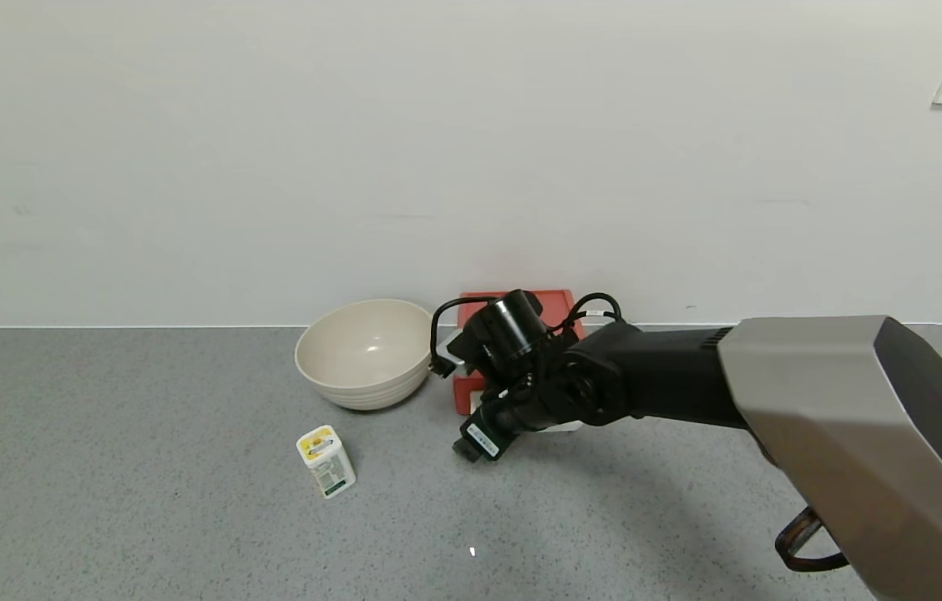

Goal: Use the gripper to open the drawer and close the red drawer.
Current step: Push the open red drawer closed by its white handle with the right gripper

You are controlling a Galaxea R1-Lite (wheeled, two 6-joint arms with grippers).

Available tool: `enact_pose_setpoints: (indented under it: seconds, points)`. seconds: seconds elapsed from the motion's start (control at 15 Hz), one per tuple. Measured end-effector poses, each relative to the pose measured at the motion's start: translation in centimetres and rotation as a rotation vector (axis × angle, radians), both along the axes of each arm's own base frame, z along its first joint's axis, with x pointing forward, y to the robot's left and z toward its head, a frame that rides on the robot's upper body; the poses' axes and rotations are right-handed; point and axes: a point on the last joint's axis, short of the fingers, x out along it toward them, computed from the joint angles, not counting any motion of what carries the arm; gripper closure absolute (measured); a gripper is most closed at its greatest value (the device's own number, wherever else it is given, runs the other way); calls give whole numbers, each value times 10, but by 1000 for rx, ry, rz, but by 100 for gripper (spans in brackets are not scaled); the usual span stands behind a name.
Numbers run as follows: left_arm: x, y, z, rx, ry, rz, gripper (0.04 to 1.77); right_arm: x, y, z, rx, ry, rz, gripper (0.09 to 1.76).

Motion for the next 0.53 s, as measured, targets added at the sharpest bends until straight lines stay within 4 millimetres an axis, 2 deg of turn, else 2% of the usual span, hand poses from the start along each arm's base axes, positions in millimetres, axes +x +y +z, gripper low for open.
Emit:
enact_pose_setpoints:
  seconds: [0.33, 0.53]
  points:
    - [0, 0, 0, 0, 0, 0, 9, -19, -11, 27, -5, 22, 12, 14]
    - [0, 0, 0, 0, 0, 0, 9, -40, -31, 54, 8, 22, 11, 14]
